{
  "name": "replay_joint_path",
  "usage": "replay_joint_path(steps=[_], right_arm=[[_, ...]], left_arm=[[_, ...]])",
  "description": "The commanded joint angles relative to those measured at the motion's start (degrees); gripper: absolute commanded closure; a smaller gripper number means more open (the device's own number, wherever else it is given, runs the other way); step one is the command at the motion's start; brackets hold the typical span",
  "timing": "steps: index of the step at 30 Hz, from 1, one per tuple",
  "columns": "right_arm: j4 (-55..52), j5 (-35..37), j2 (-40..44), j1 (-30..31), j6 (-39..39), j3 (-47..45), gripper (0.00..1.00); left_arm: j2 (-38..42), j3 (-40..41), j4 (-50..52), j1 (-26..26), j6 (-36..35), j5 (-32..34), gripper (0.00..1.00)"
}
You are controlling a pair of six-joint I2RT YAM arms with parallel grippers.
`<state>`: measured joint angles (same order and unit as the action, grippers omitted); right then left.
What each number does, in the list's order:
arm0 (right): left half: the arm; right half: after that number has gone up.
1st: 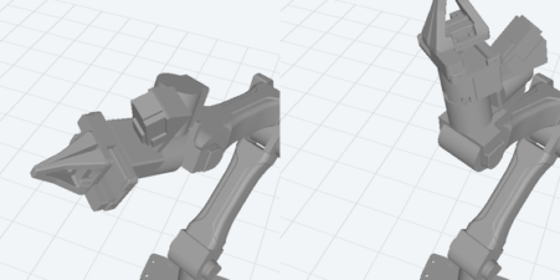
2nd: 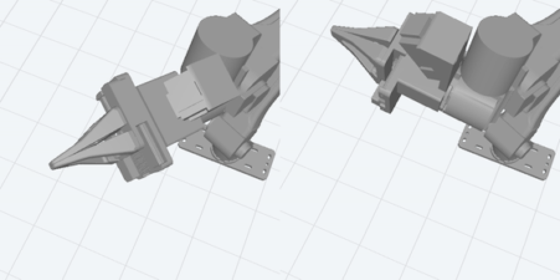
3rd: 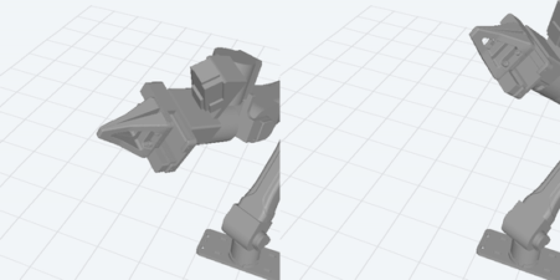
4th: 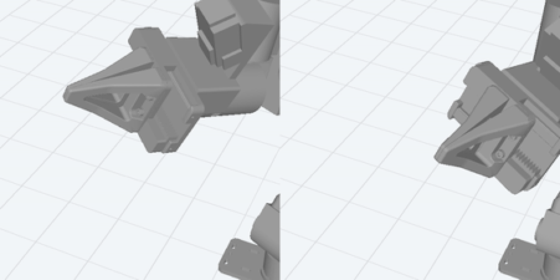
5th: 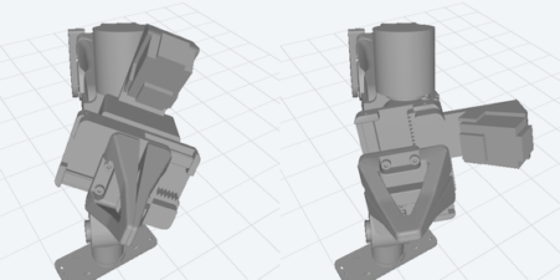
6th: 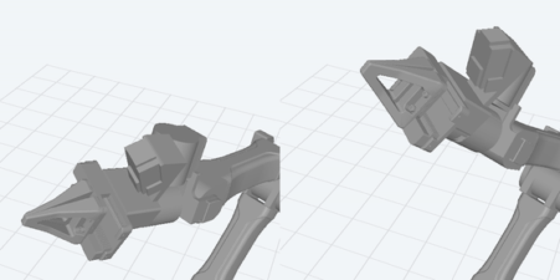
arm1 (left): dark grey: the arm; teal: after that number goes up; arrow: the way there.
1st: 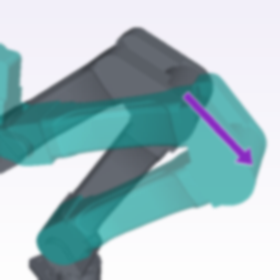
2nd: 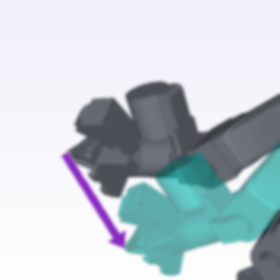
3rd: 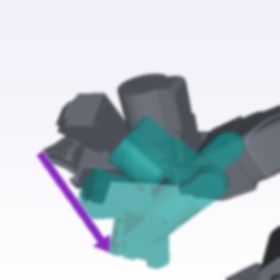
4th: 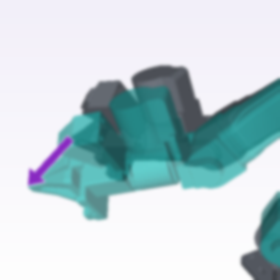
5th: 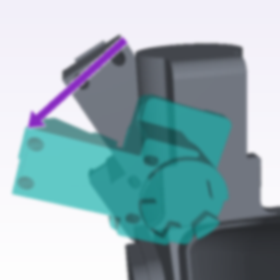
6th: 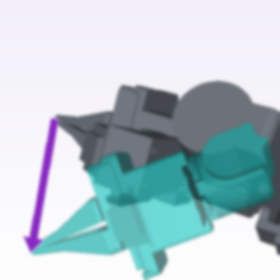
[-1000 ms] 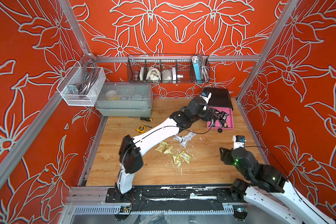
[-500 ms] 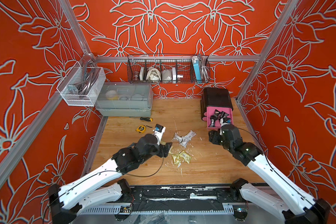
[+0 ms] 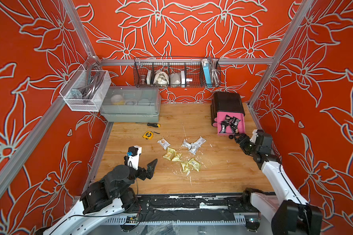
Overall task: Place the cookies into the drawer by color
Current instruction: Close the drawer in the storage box.
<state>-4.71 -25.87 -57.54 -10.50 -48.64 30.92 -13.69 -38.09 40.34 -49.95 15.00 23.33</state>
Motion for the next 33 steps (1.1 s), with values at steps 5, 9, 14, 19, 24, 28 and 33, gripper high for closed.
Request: replay_joint_path(steps=[5, 9, 14, 19, 24, 28, 33], right_arm=[[21.62, -11.9, -8.2, -4.26, -3.89, -5.22, 0.3], [27.81, -11.8, -12.94, -4.57, -3.64, -5.49, 0.37], [36.89, -13.6, -18.63, -4.61, -4.64, -5.6, 0.49], [40.74, -15.85, -21.91, -4.61, -6.06, -6.15, 0.49], [41.37, -17.83, -20.04, -4.5, -5.25, -7.41, 0.48], [37.19, -17.91, -15.61, -3.97, -1.62, -8.05, 0.49], [33.18, -17.21, -15.04, -3.47, 1.57, -6.86, 0.45]], left_arm=[[-1.17, -0.68, 1.51, -0.25, -1.47, -0.39, 0.01], [-2.64, -1.02, 1.5, -0.29, -1.84, -0.94, 0.01], [-3.01, -0.9, 0.93, -0.24, -2.19, -1.27, 0.01], [-3.26, -0.94, 0.88, -0.23, -2.48, -1.34, 0.01], [-3.33, -0.97, 0.75, -0.28, -2.56, -1.21, 0.01], [-3.58, -0.98, 0.6, -0.24, -2.61, -1.36, 0.01], [-3.62, -0.96, 0.62, -0.23, -2.53, -1.53, 0.01]])
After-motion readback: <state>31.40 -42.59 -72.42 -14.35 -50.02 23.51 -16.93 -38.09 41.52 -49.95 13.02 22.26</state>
